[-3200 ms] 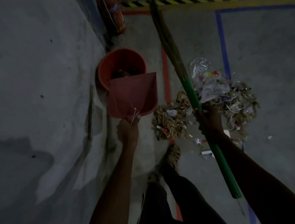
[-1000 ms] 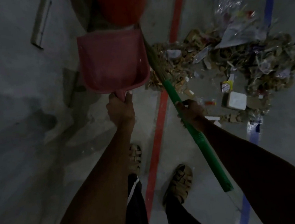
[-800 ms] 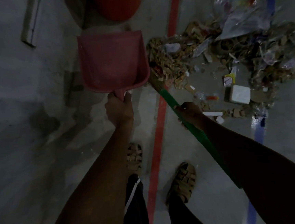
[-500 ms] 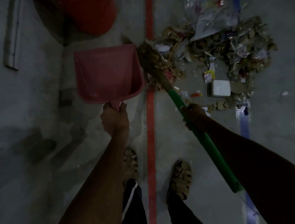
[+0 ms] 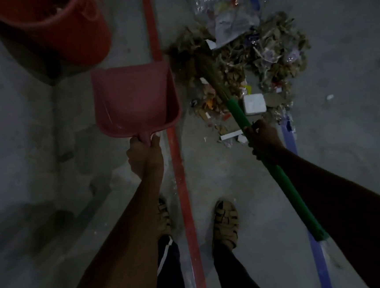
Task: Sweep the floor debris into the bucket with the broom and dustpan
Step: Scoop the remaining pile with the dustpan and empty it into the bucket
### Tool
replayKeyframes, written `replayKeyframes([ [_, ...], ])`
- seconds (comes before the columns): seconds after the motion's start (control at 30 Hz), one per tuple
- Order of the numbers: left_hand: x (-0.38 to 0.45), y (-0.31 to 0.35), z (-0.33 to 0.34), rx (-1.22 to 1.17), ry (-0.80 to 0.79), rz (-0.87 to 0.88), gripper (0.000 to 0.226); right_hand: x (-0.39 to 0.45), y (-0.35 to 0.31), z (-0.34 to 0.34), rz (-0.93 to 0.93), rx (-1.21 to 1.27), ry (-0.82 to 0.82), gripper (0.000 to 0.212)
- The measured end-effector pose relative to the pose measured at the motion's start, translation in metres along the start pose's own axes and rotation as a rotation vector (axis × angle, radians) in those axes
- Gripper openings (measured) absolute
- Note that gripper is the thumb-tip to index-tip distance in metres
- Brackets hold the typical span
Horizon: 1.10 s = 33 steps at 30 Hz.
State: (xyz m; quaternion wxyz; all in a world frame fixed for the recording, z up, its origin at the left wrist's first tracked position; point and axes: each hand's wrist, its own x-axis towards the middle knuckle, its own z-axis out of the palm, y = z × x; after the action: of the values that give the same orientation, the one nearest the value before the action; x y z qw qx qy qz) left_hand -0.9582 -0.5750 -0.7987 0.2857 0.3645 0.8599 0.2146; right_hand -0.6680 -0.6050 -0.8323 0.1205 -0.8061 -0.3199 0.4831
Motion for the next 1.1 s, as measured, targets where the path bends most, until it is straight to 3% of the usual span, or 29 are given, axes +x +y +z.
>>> replayKeyframes([
  [0.3,-0.026,-0.014,-0.019,0.026,0.056,-0.093,0.048,-0.043,0.003,0.038,-0.048,-0.049,-0.179,0.028],
  [0.53,-0.058,-0.050,-0.045,0.036,0.092,-0.158,0.044,-0.053,0.002,0.078,0.003,-0.222,-0.352,0.026],
  [0.8,-0.102,-0.081,-0.079,0.115,0.079,-0.165,0.042,-0.047,0.032,0.045,0.157,-0.189,-0.099,0.025],
  [0.93,-0.110,-0.090,-0.095,0.125,0.099,-0.221,0.046,-0.066,0.038,0.036,0.051,-0.141,-0.019,0.026],
  [1.1,-0.106,-0.104,-0.113,0.084,0.131,-0.238,0.047,-0.104,0.028,0.060,-0.051,-0.035,-0.065,0.032],
])
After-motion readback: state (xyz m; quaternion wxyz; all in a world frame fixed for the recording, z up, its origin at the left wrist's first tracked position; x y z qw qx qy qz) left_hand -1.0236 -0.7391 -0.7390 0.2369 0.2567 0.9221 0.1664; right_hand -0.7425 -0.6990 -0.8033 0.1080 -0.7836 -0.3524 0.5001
